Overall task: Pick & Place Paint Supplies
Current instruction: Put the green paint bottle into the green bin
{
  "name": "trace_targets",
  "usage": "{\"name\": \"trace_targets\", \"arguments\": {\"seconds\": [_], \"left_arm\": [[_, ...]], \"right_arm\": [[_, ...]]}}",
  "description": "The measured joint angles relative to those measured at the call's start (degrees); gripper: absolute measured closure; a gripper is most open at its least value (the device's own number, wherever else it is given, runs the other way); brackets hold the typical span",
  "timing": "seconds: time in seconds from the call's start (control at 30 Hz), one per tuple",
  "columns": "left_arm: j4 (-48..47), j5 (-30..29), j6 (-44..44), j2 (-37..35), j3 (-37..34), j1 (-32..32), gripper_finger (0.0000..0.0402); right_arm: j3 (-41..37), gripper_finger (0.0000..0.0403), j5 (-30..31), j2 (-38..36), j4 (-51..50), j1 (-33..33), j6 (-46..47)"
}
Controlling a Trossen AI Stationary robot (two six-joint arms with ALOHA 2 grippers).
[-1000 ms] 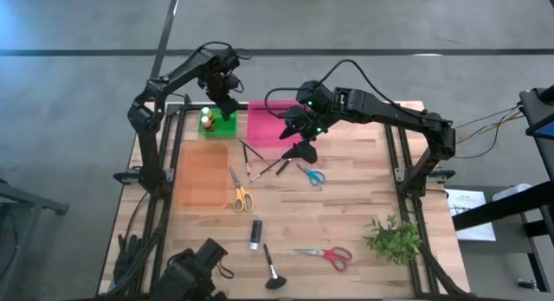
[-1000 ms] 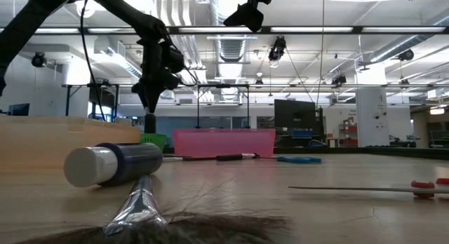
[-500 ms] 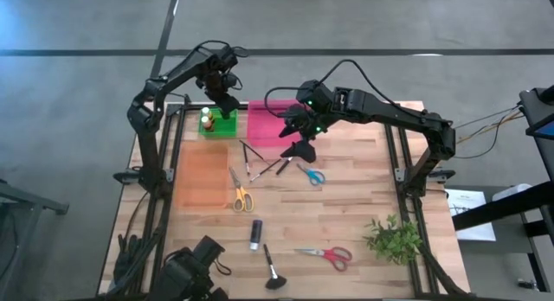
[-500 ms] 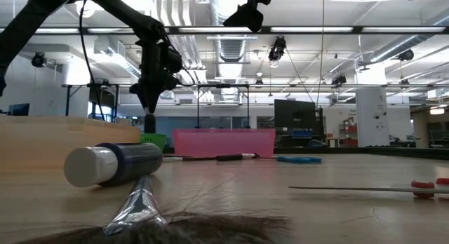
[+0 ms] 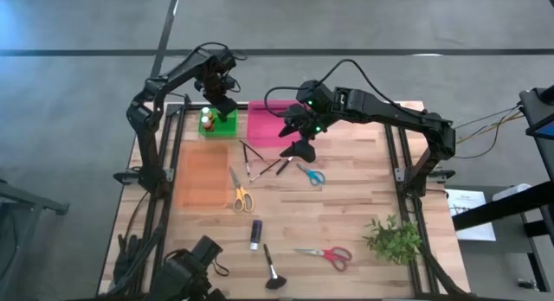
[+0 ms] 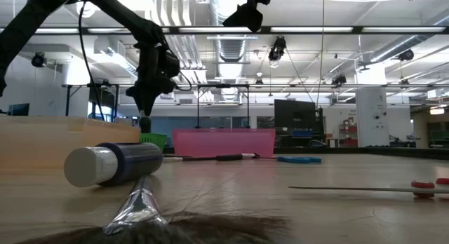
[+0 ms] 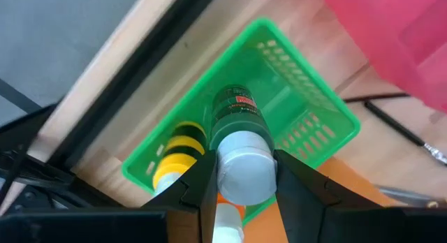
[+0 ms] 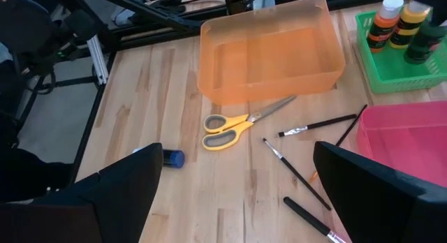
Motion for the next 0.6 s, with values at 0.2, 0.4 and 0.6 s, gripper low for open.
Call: {"name": "trace_targets", "arguments": {"seconds": [0.2, 0.4, 0.6], "left_arm": [[0.98, -0.09, 0.62, -0.02, -0.96, 0.04, 0.0284], [1.85, -0.22, 1.17, -0.02, -2.5, 0.42, 0.0284], [2.83, -0.21, 1.2, -0.02, -3.21, 0.49, 0.0284]], "right_arm": [[0.0, 0.0035, 0.04, 0.0, 0.24, 0.0, 0.0], [0.0, 0.0035, 0.15, 0.0, 0.22, 0.0, 0.14], [0.0, 0.0035, 0.76, 0.0, 0.22, 0.04, 0.2]]}}
